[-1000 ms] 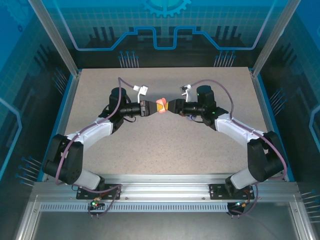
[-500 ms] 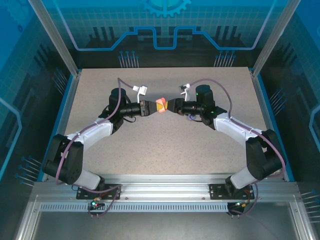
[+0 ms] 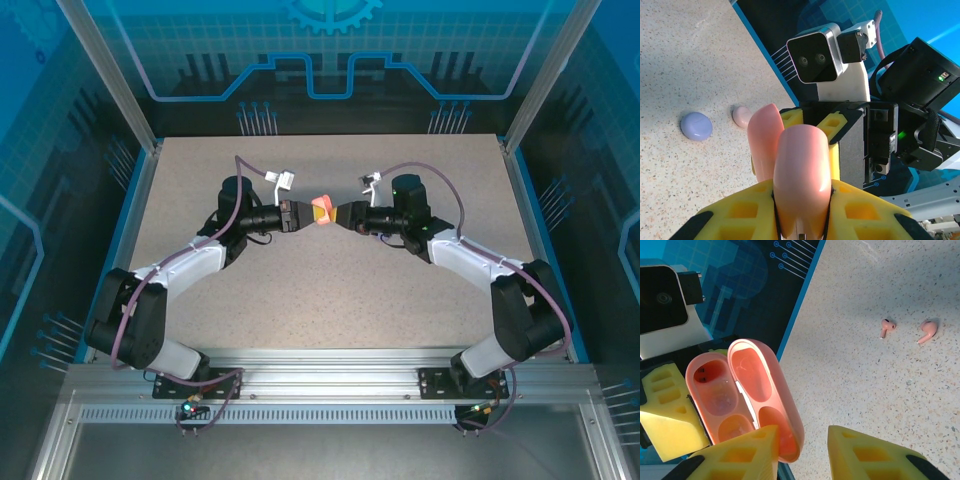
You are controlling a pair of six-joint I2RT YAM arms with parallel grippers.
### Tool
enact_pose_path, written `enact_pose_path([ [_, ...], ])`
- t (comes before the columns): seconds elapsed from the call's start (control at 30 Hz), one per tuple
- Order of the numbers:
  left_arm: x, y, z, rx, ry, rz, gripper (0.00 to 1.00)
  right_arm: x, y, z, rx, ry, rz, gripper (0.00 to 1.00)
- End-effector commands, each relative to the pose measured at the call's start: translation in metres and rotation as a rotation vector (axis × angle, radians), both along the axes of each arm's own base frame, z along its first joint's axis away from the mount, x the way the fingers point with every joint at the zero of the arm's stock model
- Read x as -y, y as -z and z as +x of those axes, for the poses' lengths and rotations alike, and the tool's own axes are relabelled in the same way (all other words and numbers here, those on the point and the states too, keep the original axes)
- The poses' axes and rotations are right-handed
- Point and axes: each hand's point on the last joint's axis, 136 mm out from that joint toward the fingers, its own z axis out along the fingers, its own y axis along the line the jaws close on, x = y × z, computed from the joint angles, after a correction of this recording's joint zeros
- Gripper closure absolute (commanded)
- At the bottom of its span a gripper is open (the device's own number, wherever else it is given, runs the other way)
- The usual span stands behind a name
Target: Insert wireless bluetooth earbuds into charging case
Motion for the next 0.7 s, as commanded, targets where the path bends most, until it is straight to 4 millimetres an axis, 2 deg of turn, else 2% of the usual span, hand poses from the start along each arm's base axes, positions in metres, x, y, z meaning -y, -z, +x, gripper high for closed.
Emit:
enact_pose_path([
  [0.0, 0.001, -0.026, -0.004, 0.078, 0.012, -0.035, 1.0, -0.002, -0.004, 0.002, 0.009, -0.011, 0.008, 0.69],
  [0.33, 0.004, -0.025, -0.007, 0.077, 0.021, -0.037, 1.0, -0.013, -0.016, 0.01, 0.022, -0.039, 0.022, 0.71],
  [0.43, 0.004, -0.026, -0.006, 0.079, 0.019, -0.039, 1.0, -0.014, -0.014, 0.011, 0.018, -0.041, 0.022, 0.79],
  [0.6, 0.005, -0.026, -0.005, 0.078, 0.016, -0.039, 1.0, -0.013, -0.013, 0.01, 0.016, -0.043, 0.015, 0.99],
  [0.67, 0.005, -0.023, -0.004, 0.07, 0.013, -0.036, 1.0, -0.012, -0.013, 0.011, 0.017, -0.037, 0.004, 1.0],
])
